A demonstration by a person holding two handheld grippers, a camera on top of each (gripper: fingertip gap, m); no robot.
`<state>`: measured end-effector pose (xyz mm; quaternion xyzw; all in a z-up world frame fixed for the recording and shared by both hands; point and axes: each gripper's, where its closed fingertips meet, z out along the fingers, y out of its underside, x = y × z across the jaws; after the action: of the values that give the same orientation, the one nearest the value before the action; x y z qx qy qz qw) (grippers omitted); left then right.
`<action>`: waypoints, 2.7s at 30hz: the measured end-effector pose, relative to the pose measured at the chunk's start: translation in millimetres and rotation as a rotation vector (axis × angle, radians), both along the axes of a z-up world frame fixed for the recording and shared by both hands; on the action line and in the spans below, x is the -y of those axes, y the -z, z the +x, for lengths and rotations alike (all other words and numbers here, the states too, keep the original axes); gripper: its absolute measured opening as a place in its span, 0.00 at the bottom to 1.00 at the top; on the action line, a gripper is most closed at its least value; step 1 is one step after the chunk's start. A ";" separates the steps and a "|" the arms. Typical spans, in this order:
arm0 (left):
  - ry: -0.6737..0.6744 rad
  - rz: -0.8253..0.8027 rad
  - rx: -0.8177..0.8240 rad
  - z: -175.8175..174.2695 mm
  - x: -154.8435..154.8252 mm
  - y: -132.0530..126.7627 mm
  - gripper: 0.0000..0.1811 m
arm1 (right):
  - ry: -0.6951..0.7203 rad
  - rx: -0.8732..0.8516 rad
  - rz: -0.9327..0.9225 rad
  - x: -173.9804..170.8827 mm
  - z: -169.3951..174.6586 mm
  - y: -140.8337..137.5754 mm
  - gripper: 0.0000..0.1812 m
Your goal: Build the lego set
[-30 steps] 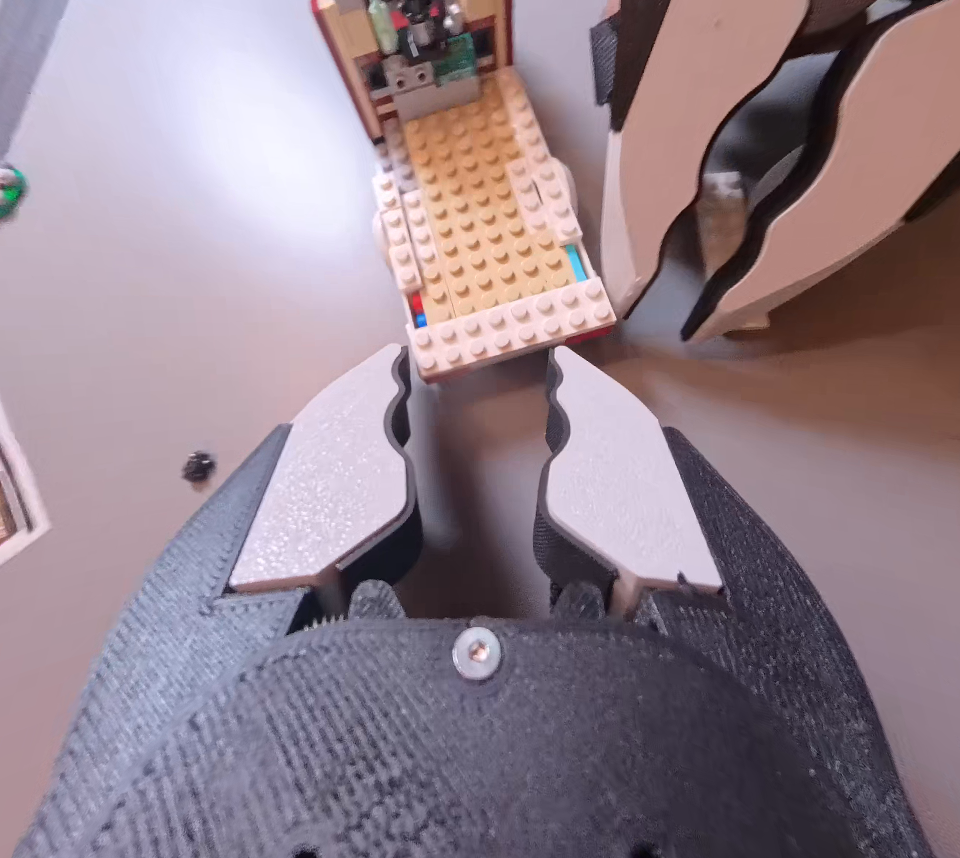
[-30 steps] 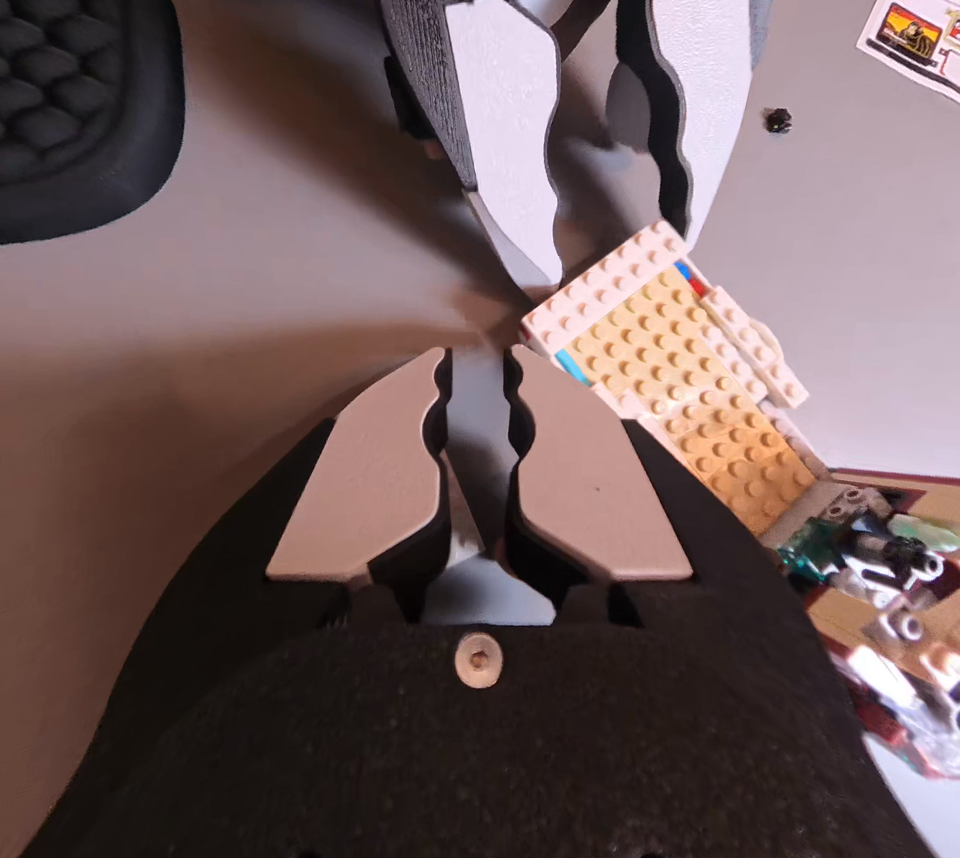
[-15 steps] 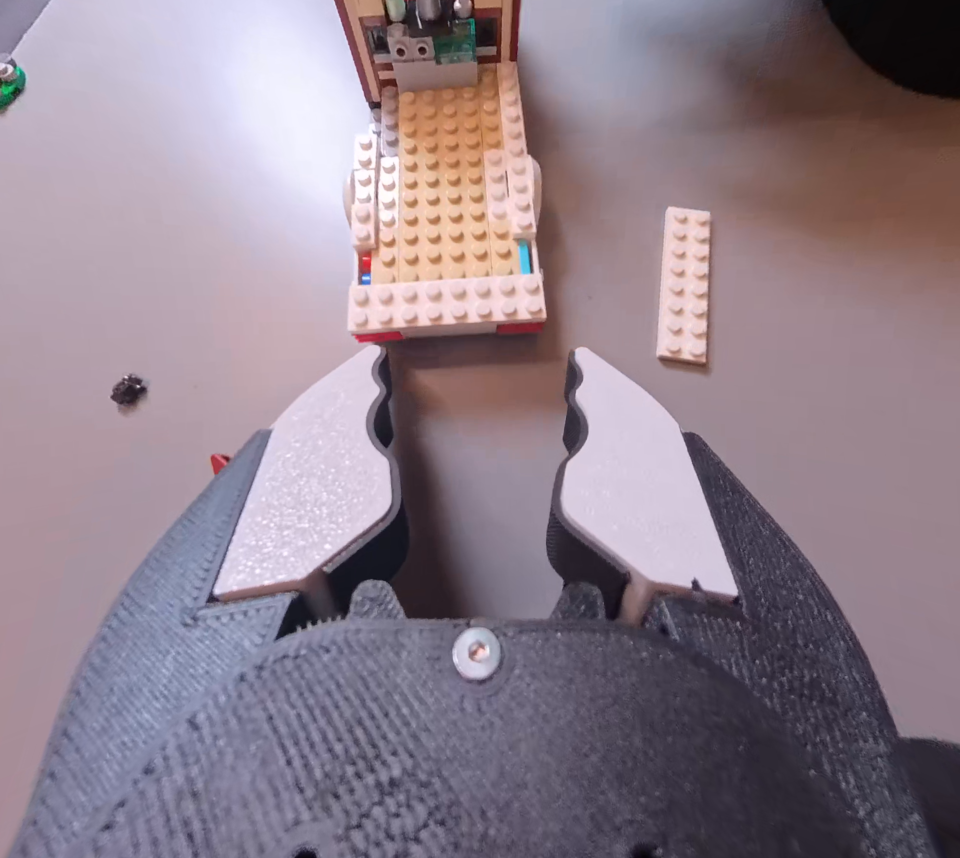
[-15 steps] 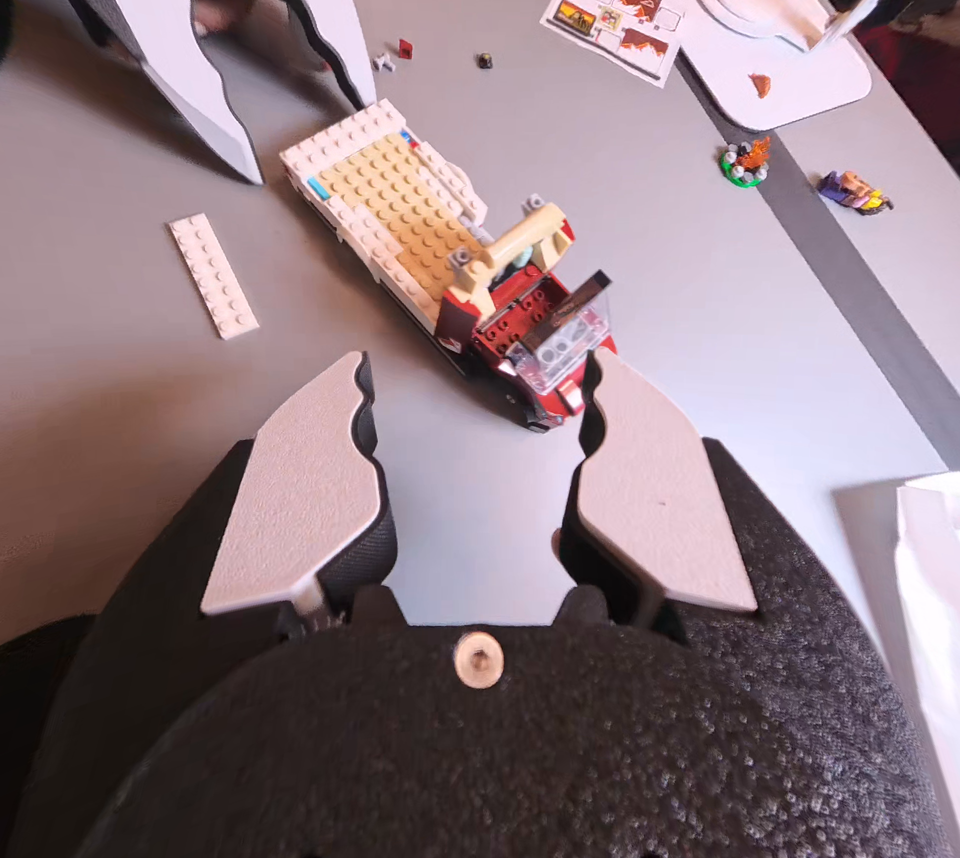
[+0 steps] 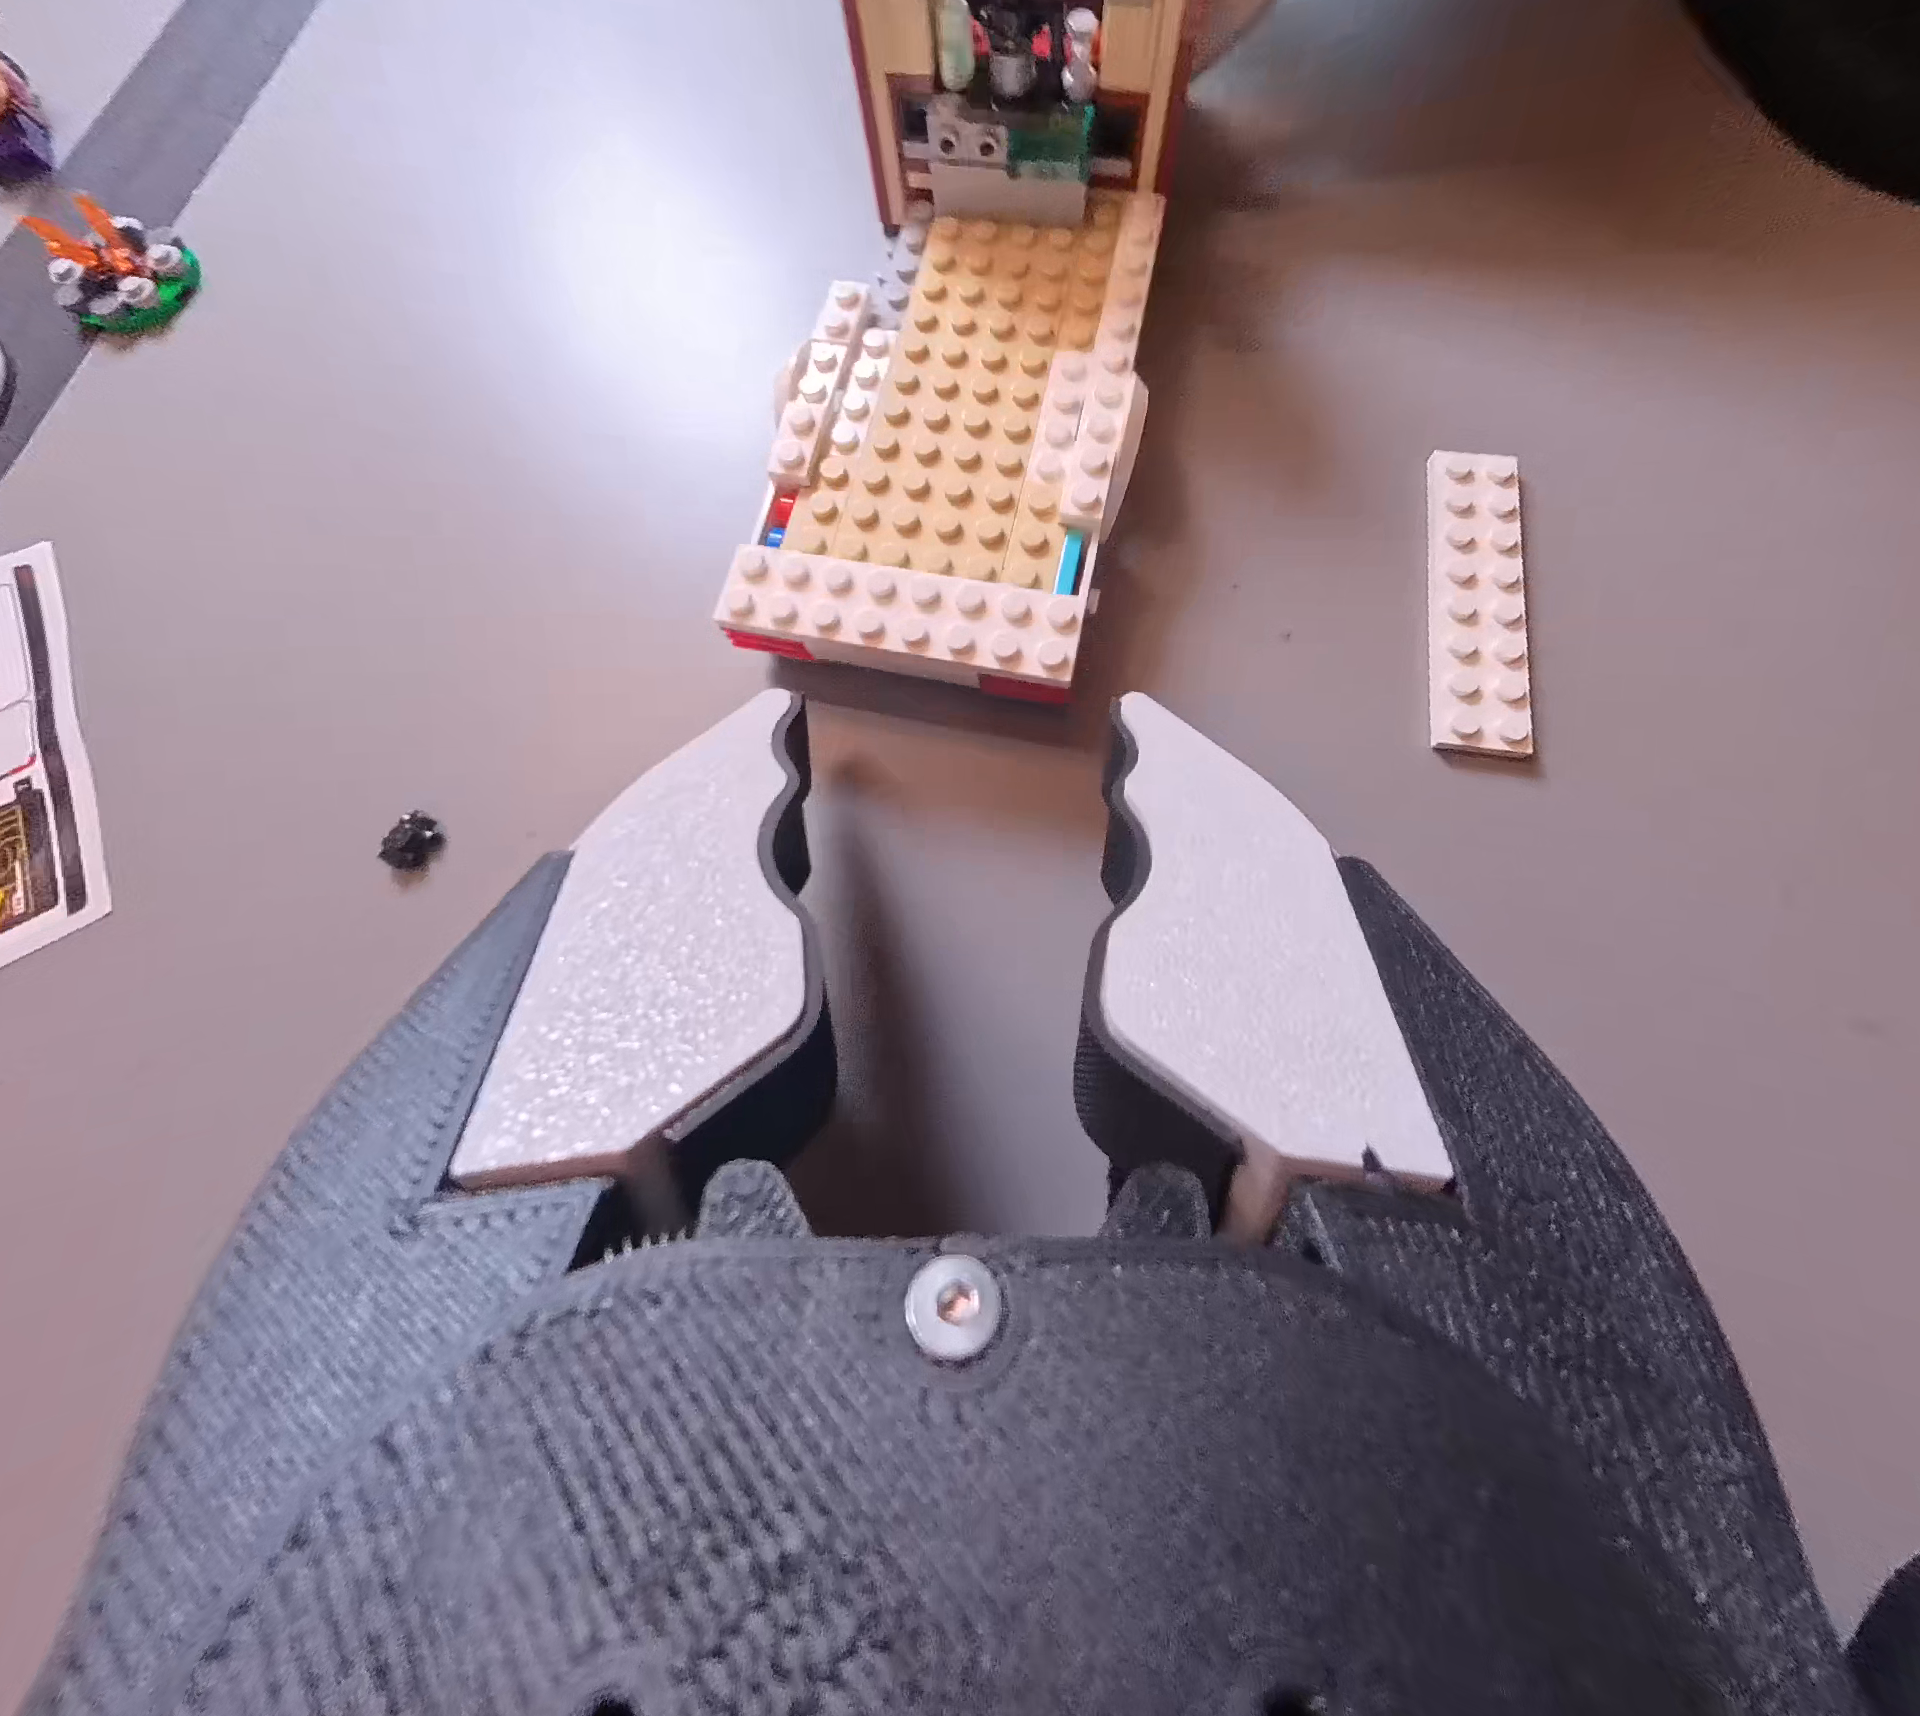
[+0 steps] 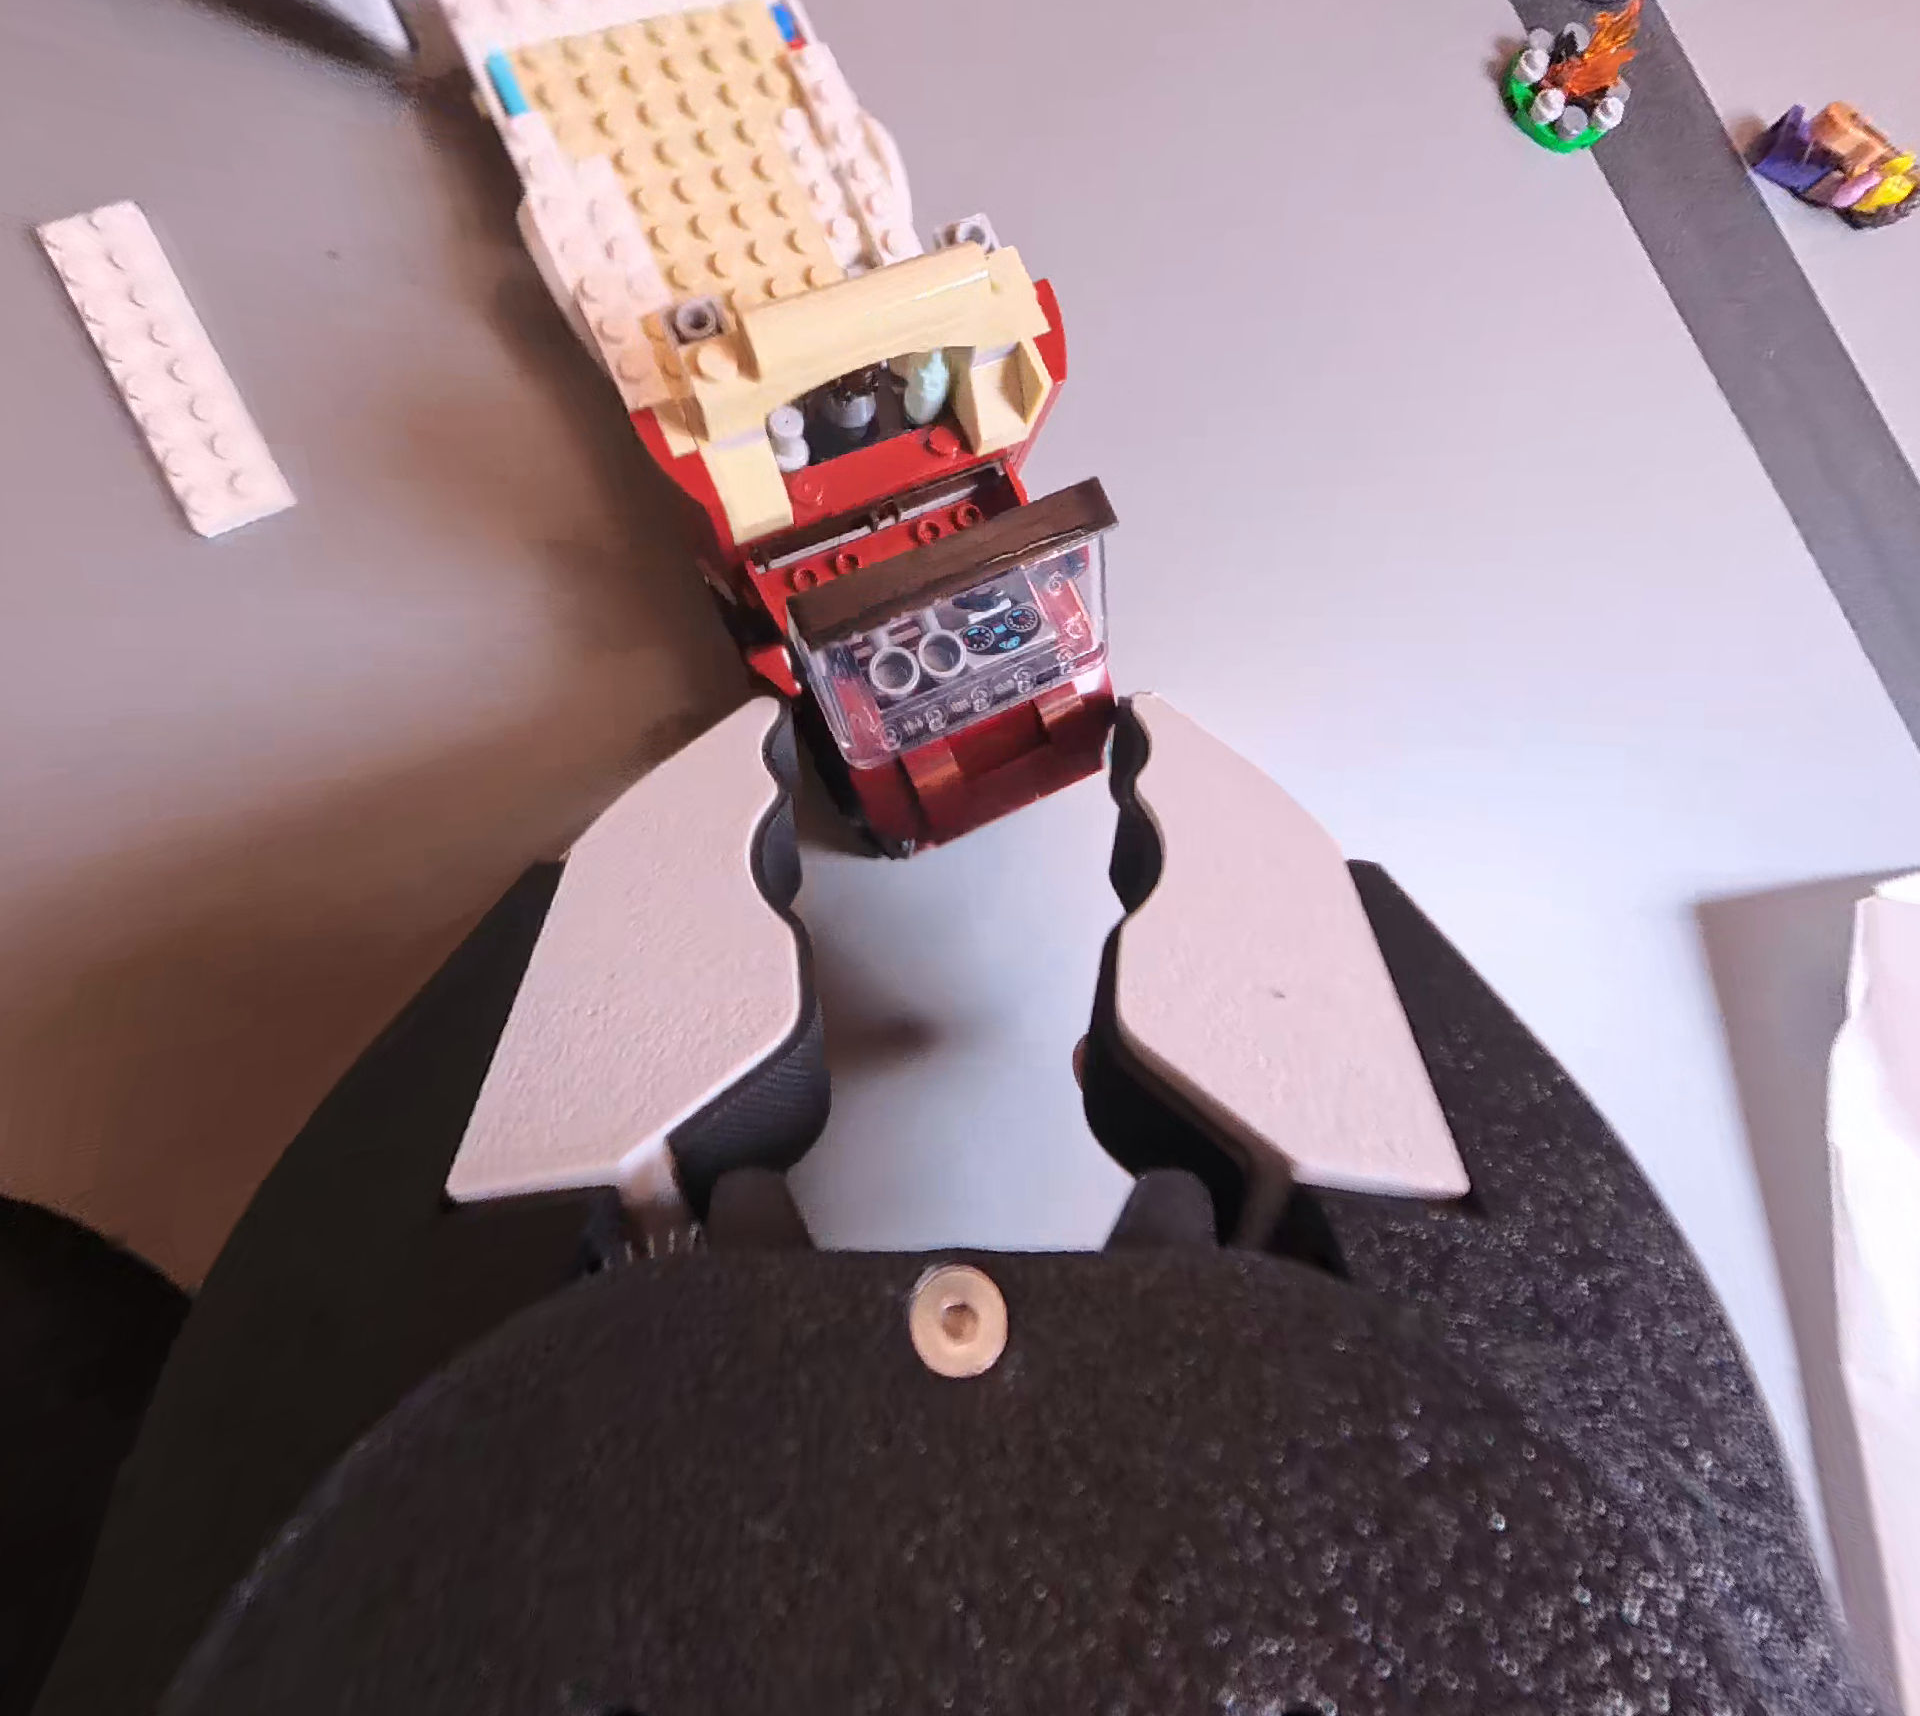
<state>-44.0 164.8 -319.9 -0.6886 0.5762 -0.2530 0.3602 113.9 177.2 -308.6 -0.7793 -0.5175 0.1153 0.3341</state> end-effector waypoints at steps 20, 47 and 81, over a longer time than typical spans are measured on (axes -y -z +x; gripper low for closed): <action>-0.049 -0.036 0.004 0.3 -1.5 2.9 0.31 | 0.283 -0.021 0.085 -31.6 35.3 1.4 0.25; 0.258 -0.032 0.005 34.4 69.1 2.0 0.27 | -0.014 -0.136 -0.141 -17.8 -38.5 -2.9 0.26; -0.245 0.084 0.112 -56.6 16.9 -15.6 0.23 | -0.149 -0.035 0.000 9.6 -141.5 -29.8 0.04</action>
<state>-100.6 147.9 -304.4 -0.7231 0.4767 -0.2208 0.4485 -27.7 167.6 -278.8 -0.7365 -0.5682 0.1532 0.3335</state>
